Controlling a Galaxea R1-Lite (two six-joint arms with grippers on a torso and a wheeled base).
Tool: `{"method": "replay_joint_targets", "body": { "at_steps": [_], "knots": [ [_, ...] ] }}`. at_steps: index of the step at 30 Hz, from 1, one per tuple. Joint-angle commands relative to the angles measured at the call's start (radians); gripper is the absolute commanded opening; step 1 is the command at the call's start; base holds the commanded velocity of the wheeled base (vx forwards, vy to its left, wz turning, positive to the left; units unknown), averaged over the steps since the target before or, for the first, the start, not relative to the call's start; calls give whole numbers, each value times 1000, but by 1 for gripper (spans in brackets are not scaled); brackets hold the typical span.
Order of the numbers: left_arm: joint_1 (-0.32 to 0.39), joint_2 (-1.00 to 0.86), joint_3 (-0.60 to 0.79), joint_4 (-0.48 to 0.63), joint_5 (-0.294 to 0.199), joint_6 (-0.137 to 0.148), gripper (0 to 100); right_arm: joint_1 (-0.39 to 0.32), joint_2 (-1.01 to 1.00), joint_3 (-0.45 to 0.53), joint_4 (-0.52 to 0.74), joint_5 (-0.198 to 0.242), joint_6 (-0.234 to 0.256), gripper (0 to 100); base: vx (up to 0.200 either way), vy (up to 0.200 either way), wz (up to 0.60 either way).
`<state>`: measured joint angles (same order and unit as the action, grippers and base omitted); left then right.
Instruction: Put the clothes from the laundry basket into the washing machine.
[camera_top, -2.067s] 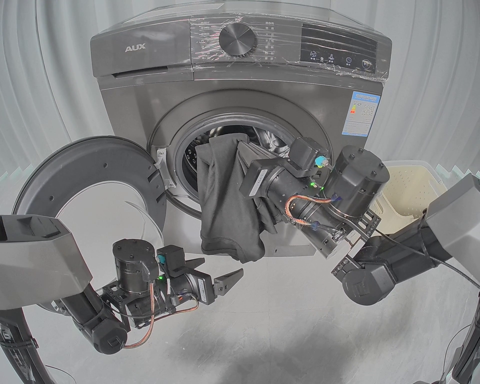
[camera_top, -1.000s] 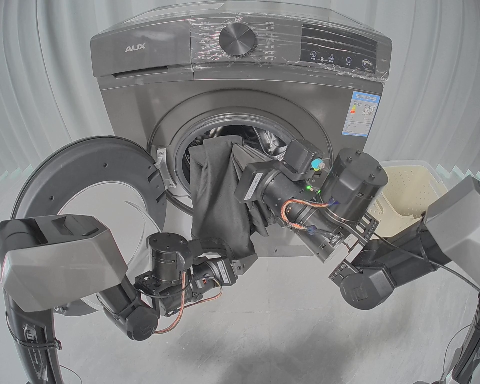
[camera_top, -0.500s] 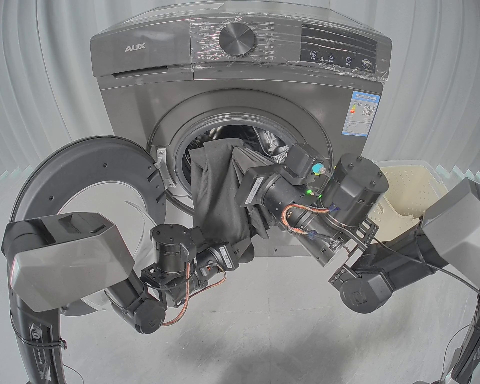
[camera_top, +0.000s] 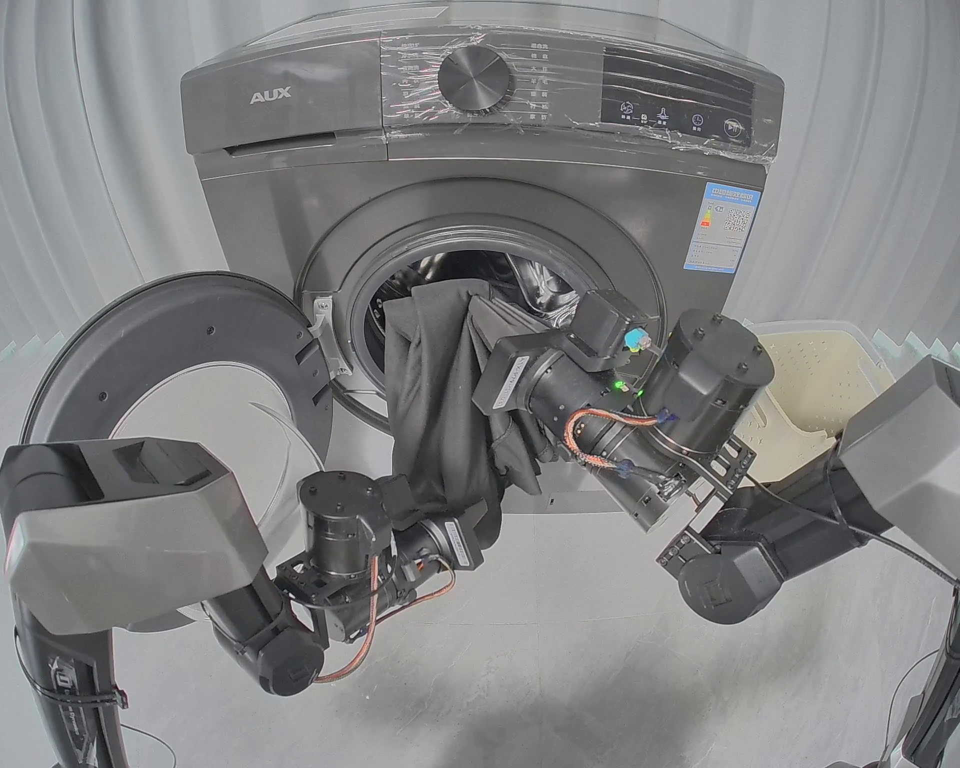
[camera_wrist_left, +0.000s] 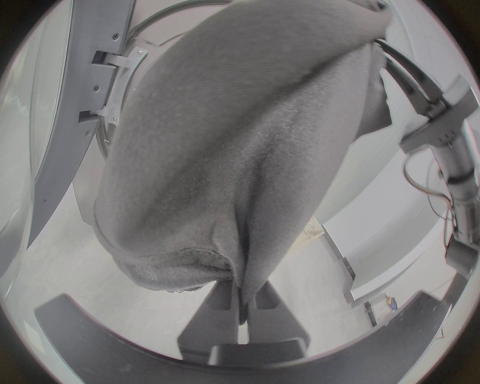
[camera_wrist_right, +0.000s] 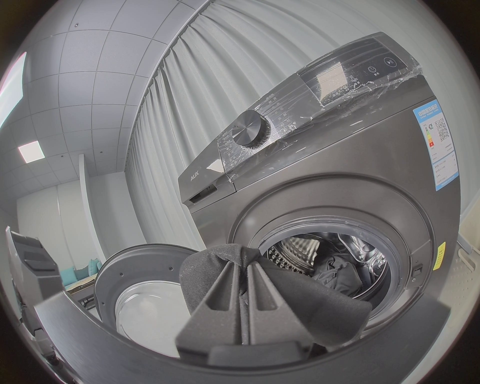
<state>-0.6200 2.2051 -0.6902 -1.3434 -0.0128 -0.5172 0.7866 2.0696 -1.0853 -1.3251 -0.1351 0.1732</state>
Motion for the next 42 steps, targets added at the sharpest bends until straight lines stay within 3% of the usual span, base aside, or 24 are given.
{"method": "replay_joint_targets", "body": {
  "at_steps": [1, 3, 4, 17, 28, 39, 42],
  "knots": [
    [-56, -117, 141, -63, -13, 60, 0, -10, 6, 2, 0, 0, -1, 0, 0, 0, 0],
    [-70, -147, 170, -88, -13, 62, 0, -10, 6, 5, 0, 2, -1, 0, 0, 0, 0],
    [-76, -160, 179, -94, -13, 63, 0, -10, 6, 7, -2, 2, -1, 100, 0, 0, 0],
    [-41, -216, 97, -91, -13, 62, 0, -7, -5, 61, 0, 6, 2, 100, 0, 0, 0],
    [0, -245, 58, -105, 5, 65, 0, -112, -65, 122, 18, 3, -12, 100, 0, 0, 0],
    [2, -305, 47, -106, 5, 129, 0, -155, -75, 301, 12, 20, -50, 100, 0, 0, 0],
    [6, -314, 31, -108, 5, 129, 0, -162, -71, 351, 12, 38, -60, 100, 0, 0, 0]
  ]
}}
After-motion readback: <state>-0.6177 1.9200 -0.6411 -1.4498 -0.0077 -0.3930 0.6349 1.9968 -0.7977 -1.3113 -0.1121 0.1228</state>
